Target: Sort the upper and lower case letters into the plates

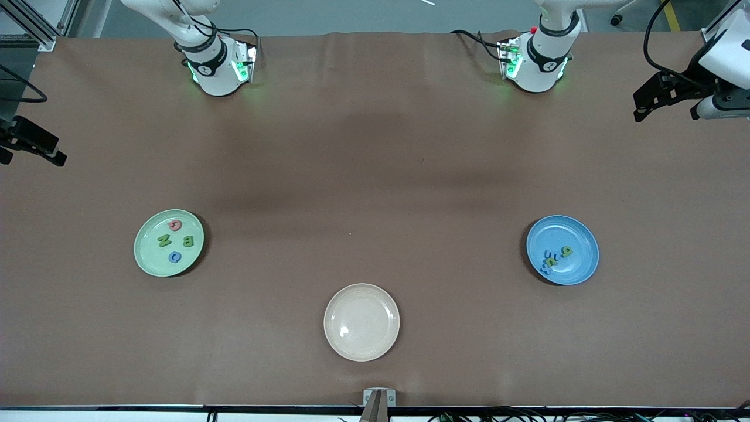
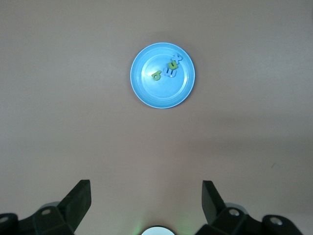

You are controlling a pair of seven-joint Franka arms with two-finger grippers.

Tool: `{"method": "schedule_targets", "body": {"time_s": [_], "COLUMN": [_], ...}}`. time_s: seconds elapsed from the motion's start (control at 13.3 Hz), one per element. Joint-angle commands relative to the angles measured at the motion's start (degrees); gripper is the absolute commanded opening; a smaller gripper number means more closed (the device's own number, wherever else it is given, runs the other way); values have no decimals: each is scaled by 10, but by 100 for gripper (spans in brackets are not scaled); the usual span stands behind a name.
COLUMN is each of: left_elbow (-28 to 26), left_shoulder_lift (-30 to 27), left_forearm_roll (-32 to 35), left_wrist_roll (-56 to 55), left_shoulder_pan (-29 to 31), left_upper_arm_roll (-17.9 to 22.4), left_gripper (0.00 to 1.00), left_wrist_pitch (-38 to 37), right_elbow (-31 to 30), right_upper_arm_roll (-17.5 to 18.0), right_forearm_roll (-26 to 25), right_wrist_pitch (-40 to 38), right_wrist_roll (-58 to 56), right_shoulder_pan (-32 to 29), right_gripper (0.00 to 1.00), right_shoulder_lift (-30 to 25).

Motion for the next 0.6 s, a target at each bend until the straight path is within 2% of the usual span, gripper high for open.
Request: {"method": "schedule_targets", "body": {"time_s": [0.0,0.52], "left_elbow": [-9,-1], "left_shoulder_lift": [-12,-10], "left_forearm_roll": [-12,-9], "left_wrist_roll": [3,1], "left_shoulder_pan": [-5,-6], "left_upper_arm_roll": [6,5], "left_gripper": [100,100], "left_wrist_pitch": [8,7], "right_elbow": [8,8], "right_upper_arm_roll": [6,6], "right_forearm_roll": [-6,-6], "right_wrist_pitch": [-6,-6], "right_wrist_roll": [4,4], "right_shoulder_pan": [-5,-5], "right_gripper": [100,100], "right_shoulder_lift": [1,1]}}
